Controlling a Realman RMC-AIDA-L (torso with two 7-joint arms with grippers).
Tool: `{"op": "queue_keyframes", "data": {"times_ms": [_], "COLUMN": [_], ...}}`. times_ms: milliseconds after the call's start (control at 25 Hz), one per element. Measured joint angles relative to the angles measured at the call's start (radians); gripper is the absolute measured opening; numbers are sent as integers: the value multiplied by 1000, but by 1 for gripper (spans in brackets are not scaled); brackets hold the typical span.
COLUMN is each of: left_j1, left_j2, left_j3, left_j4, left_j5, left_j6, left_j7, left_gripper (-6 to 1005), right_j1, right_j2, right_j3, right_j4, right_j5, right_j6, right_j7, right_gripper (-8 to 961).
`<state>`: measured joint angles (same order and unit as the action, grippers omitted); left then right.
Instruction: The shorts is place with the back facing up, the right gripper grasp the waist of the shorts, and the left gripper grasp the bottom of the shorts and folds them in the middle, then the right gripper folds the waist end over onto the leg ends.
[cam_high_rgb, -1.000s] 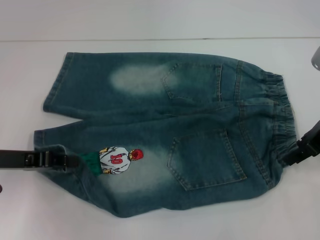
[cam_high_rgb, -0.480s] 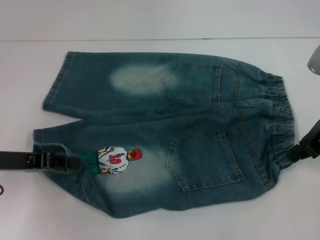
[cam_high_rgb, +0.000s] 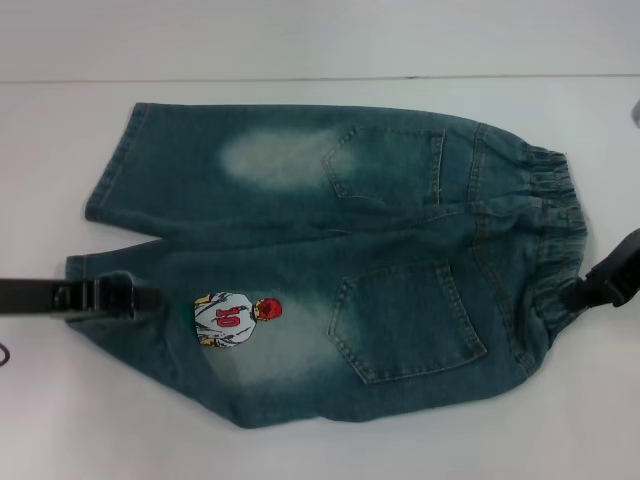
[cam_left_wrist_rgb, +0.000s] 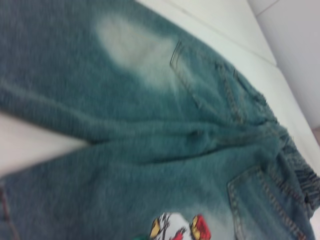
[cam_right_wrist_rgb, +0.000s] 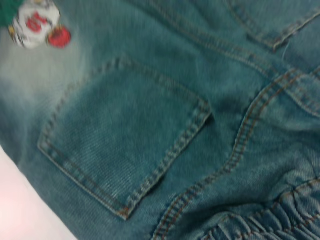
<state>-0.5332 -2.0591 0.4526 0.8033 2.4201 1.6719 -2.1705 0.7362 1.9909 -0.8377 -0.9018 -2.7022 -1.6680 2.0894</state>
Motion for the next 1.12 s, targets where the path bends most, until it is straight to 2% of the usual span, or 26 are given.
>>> {"op": "queue_keyframes", "data": {"times_ms": [240,440,680,800,960,1120], "left_j1": [-14,-32,-44,-50,-73,-107], "left_j2": [12,22,24,16,2,0], "left_j3": [0,-2,-3,1,10,11], "left_j4": [-4,-3,-5,-6,-24,-81], "left_j5": [-60,-130,-236,-273,-296,-303], "left_j6": [-46,-110,-259,-352,-481,-594], "left_j7": [1,1,1,1,14,63], "left_gripper": [-2,-2,-2,-2,-2,-2], "right_j1": [-54,-81,-113,-135,-170,-189], "right_j2": [-7,-14,-27,-28,-16,5], "right_j3": [81,207,385,422,432,434], "right_j4": [-30,-27,46,106,200,267], "right_j5": [97,175,301,375,501,607], "right_j6": [-15,-14,28,99,213,336], "right_j7": [-3,2,7,-6,-64,-150], "right_gripper": [60,55,54,53,53,53]}}
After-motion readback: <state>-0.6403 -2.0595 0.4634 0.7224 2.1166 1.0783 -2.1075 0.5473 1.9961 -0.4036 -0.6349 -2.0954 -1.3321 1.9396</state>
